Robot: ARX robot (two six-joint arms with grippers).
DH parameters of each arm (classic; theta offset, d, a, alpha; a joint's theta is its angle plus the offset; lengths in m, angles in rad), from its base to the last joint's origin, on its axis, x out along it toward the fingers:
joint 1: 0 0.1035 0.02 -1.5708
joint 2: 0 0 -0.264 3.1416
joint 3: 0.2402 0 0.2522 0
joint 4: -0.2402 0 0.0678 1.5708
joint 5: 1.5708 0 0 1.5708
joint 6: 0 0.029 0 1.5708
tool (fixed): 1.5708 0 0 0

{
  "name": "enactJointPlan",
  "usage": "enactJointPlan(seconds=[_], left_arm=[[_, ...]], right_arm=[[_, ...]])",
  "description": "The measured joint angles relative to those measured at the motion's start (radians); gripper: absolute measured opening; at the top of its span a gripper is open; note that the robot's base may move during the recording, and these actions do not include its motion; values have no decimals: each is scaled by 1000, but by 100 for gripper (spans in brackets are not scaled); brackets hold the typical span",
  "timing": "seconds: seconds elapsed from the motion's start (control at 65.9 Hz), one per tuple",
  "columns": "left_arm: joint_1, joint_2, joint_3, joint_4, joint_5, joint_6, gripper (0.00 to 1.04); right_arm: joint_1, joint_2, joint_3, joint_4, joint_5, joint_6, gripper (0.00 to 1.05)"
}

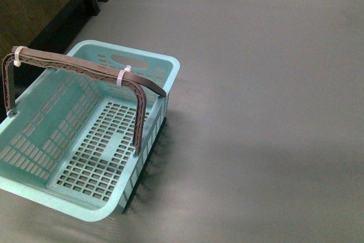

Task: Pick lemon and mango into basket

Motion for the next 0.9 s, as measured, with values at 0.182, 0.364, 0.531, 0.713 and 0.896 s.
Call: enactJointPlan(seconds=[0.182, 0.364, 0.531, 0.713, 0.896], left_arm=[[0, 0, 0, 0, 0, 0, 98], [0, 0, 0, 0, 0, 0, 98], [96, 385, 169, -205, 242, -380, 98], [196, 913, 285, 205, 295, -742, 98], [155, 1422, 397, 475, 237, -964, 98]], right_arm=[[0, 0, 0, 0, 0, 0, 96], [0, 0, 0, 0, 0, 0, 96], [0, 0, 0, 0, 0, 0, 96], [0, 0, 0, 0, 0, 0, 96], [0, 0, 0, 0, 0, 0, 96]])
